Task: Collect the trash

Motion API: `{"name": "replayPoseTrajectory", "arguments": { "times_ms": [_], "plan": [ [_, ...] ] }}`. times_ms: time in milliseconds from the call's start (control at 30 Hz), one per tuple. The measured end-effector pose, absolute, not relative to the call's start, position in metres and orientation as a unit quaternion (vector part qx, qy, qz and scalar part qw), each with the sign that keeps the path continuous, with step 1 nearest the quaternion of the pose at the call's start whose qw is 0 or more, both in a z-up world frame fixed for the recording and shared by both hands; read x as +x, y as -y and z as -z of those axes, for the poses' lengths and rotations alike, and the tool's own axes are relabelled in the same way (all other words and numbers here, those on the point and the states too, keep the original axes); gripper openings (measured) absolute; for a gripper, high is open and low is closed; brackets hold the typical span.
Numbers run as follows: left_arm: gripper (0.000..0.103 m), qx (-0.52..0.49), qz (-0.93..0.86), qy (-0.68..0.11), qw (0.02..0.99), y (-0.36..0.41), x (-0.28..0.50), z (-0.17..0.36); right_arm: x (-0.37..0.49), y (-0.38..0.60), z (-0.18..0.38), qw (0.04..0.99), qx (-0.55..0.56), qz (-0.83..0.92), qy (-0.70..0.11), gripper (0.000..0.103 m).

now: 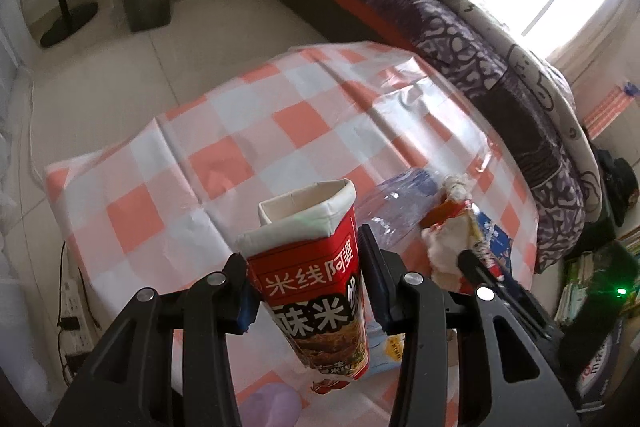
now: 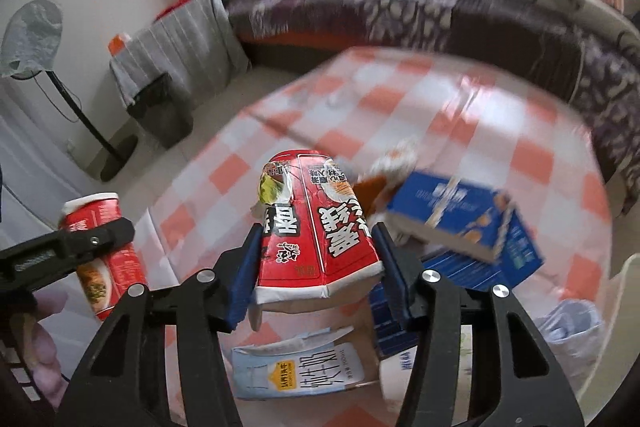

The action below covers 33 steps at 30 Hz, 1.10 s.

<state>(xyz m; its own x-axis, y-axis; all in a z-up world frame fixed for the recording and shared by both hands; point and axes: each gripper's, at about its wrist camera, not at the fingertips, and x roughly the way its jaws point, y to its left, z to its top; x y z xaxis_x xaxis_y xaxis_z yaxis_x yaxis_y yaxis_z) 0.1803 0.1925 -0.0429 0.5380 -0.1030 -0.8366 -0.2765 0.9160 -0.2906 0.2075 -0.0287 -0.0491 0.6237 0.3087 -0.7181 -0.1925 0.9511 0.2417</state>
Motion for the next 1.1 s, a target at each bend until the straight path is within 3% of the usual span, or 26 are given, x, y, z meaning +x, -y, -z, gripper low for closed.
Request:
{"name": "replayPoseTrajectory", "arguments": {
  "times_ms": [433, 733, 1100],
  "plan": [
    [0.044, -0.144, -0.034, -0.400, 0.904, -0.138, 0.174, 0.011, 0.172, 0.072, 0.008, 0.948, 0.021, -0.064, -0.312, 0.053],
    [0.044, -0.115, -0.007, -0.342, 0.933, -0.085, 0.163, -0.010, 0.155, 0.123, -0.004, 0.954, 0.047, -0.012, -0.295, 0.054],
    [0.044, -0.082, 0.031, -0.335, 0.938, -0.024, 0.163, -0.009, 0.130, 0.204, -0.011, 0.950, 0.090, 0.084, -0.287, 0.055]
  ]
}}
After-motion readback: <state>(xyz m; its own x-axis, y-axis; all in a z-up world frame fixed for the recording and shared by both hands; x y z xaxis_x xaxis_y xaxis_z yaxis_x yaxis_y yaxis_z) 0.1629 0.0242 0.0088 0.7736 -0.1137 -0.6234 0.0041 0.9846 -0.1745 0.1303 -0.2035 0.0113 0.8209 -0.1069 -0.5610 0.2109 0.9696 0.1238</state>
